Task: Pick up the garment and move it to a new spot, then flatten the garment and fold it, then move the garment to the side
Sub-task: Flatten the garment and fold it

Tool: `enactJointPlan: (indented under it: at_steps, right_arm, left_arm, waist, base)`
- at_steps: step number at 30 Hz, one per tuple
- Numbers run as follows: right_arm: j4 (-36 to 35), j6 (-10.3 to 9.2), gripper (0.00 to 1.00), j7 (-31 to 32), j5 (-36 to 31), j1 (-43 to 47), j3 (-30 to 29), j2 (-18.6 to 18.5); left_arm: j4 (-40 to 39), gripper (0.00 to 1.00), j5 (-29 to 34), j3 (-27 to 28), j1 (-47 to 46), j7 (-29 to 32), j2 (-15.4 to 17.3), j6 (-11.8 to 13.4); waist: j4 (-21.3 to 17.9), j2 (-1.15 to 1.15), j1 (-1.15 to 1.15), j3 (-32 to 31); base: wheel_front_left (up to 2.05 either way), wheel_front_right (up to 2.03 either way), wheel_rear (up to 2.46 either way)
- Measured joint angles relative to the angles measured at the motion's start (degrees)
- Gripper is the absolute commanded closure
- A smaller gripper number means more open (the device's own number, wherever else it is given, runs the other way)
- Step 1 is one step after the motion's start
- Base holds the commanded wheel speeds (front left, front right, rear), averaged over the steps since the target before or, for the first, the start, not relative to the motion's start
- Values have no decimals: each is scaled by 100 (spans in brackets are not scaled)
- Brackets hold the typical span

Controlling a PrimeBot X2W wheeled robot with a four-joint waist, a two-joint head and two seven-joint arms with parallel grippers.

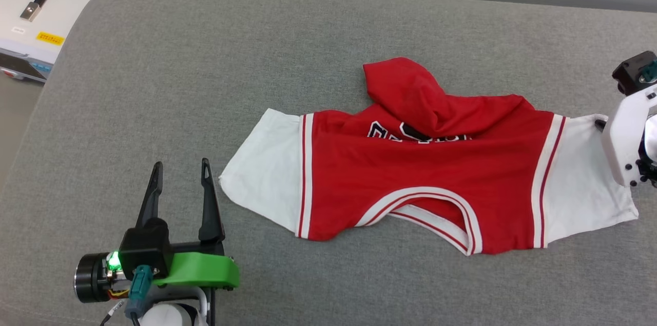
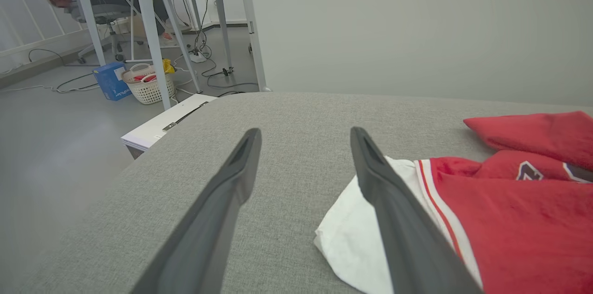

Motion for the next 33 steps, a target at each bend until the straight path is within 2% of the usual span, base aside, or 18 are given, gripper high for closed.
enactJointPlan:
  at_steps: [7,8,13,17,20,23,27,31,33]
  right_arm:
    - [1027,-1,100,-602,-55,-277,27,580]
    - [1113,-1,0,-704,-54,-277,67,647]
    - [1293,-1,0,-1458,-36,-275,97,659]
    - [1225,-1,0,-2115,-7,-243,-8,424]
    - [889,-2,0,-2271,182,-153,-73,192]
    - [290,-2,0,-1887,535,-19,23,-98]
    - [-535,-2,0,-1073,1146,40,58,-658]
    - [-1144,-2,0,-79,1370,59,277,-1228]
    - [-1344,-2,0,334,1480,120,387,-1365]
  left_arm:
    - [56,0,137,123,-14,0,-138,-167]
    - [68,0,145,140,-15,0,-166,-180]
    - [85,0,207,266,-14,0,-219,-263]
    - [69,0,238,352,-8,0,-250,-298]
    - [42,0,249,398,7,0,-269,-323]
    - [0,0,285,445,37,0,-279,-366]
    - [-44,0,305,475,81,0,-307,-415]
    - [-82,0,335,479,81,0,-354,-441]
    - [-86,0,339,478,80,0,-363,-471]
  waist:
    - [28,0,0,145]
    - [28,0,0,151]
    - [-9,0,0,83]
    - [-69,0,0,-32]
    - [-138,0,0,-107]
    - [-230,0,0,-164]
    - [-349,0,0,-199]
    - [-381,0,0,-159]
    - [-373,0,0,-123]
  base:
    - [0,0,0]
    - [0,0,0]
    - [0,0,0]
    - [0,0,0]
    - [0,0,0]
    - [0,0,0]
    - [0,0,0]
    - [0,0,0]
    - [0,0,0]
